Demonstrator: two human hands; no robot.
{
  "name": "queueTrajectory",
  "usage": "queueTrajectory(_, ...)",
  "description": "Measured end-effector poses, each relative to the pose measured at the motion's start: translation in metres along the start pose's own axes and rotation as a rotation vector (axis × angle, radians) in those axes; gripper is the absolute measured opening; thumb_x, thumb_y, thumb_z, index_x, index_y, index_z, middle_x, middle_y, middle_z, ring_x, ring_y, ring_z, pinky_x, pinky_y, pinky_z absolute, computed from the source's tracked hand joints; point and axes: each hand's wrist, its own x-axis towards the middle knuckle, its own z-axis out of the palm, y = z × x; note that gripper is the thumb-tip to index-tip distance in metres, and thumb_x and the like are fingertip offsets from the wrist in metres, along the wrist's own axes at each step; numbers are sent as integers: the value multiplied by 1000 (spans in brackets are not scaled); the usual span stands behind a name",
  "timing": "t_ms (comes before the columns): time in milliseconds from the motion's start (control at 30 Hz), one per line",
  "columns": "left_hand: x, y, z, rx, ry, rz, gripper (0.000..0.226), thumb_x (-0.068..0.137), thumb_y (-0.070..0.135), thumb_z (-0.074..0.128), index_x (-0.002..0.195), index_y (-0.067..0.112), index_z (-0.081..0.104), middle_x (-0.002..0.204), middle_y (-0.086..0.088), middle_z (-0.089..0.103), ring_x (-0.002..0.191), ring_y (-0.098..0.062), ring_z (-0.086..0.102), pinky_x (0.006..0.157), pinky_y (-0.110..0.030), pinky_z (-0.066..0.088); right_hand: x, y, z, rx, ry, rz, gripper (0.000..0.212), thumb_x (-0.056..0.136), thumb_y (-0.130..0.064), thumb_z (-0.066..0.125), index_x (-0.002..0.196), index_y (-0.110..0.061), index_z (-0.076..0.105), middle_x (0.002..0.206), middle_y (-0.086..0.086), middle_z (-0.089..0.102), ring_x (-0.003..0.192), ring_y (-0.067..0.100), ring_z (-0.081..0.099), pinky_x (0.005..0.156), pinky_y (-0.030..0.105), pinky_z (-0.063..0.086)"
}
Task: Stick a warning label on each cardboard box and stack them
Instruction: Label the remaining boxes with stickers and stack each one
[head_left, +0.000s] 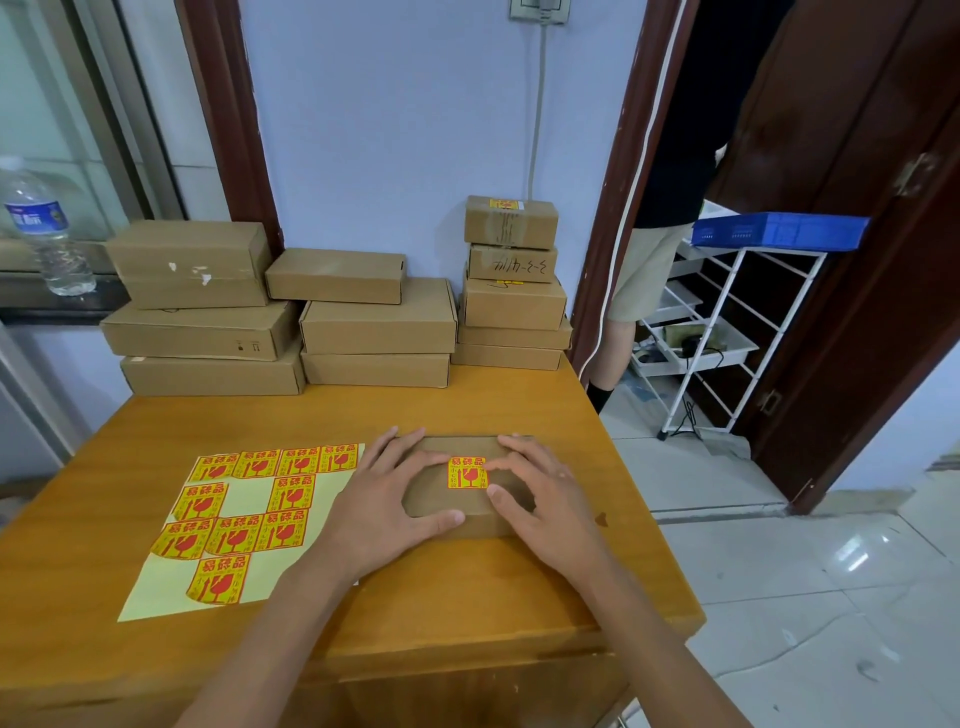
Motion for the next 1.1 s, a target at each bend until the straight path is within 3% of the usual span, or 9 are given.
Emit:
queueTrajectory(267, 1, -1, 2, -28, 4, 5, 89, 63, 99, 44, 139, 53, 47, 162, 27, 20, 153, -1, -1, 118, -44, 30, 0, -2, -1, 6, 12, 11, 32, 100, -54, 52, 126, -38, 63, 153, -21, 44, 148, -4, 28, 115, 37, 32)
queueTrajectory(367, -1, 1, 3, -144, 17, -33, 96, 60, 95, 56, 144, 51, 40, 165, 24, 9, 152, -2, 0, 121, -43, 23, 2, -4, -2, 14, 25, 20, 37, 100, -55, 51, 133, -39, 58, 152, -22, 45, 146, -4, 32, 115, 42, 37)
queueTrajectory(433, -4, 3, 4, -184, 58, -97, 102, 61, 84, 70, 148, 46, 35, 165, 24, -1, 150, -4, 8, 117, -38, 31, 2, -6, -3, -4, 21, 11, 43, 101, -58, 49, 140, -40, 52, 153, -21, 44, 147, -3, 32, 115, 42, 39)
queueTrajectory(500, -5, 3, 7, -152, 115, -148, 99, 65, 78, 74, 148, 42, 35, 166, 19, 0, 152, -11, 16, 116, -38, 38, 3, -6, -3, -74, -6, -9, 50, 101, -67, 43, 143, -42, 49, 157, -20, 40, 151, -1, 26, 117, 40, 34)
queueTrajectory(600, -5, 3, 4, -67, 71, -158, 88, 71, 84, 59, 147, 46, 38, 168, 10, 5, 153, -21, 21, 116, -41, 40, 4, -7, -1, -155, -44, -23, 62, 95, -79, 38, 146, -45, 48, 161, -20, 35, 154, -1, 17, 120, 39, 28)
queueTrajectory(700, -7, 6, 0, 48, 25, -141, 89, 70, 91, 38, 150, 52, 34, 170, 2, 2, 155, -24, 17, 117, -40, 36, 4, -8, -1, -148, -54, 0, 70, 88, -84, 45, 148, -48, 44, 166, -21, 24, 154, 4, 21, 121, 42, 31)
queueTrajectory(867, -11, 15, 4, 246, 92, -55, 72, 88, 82, 32, 154, 54, 24, 170, 12, -11, 157, -18, -7, 111, -43, 43, 5, -9, -2, -104, -38, -11, 70, 88, -78, 58, 149, -48, 43, 170, -22, 4, 154, 6, 23, 118, 49, 39)
queueTrajectory(1000, -13, 17, 12, 285, 87, 10, 61, 97, 74, 20, 152, 51, 33, 170, 13, 7, 157, -14, -3, 121, -46, 32, 3, -7, -1, -71, -25, 4, 61, 88, -76, 59, 142, -49, 51, 170, -26, 1, 155, -2, 7, 119, 51, 38)
queueTrajectory(1100, -14, 18, 15, 280, 78, -17, 59, 99, 72, 21, 153, 50, 33, 169, 10, 16, 157, -13, 1, 123, -41, 27, 3, -6, -1, -24, -21, 20, 58, 87, -76, 61, 139, -50, 53, 170, -27, 4, 158, 8, 13, 117, 52, 41)
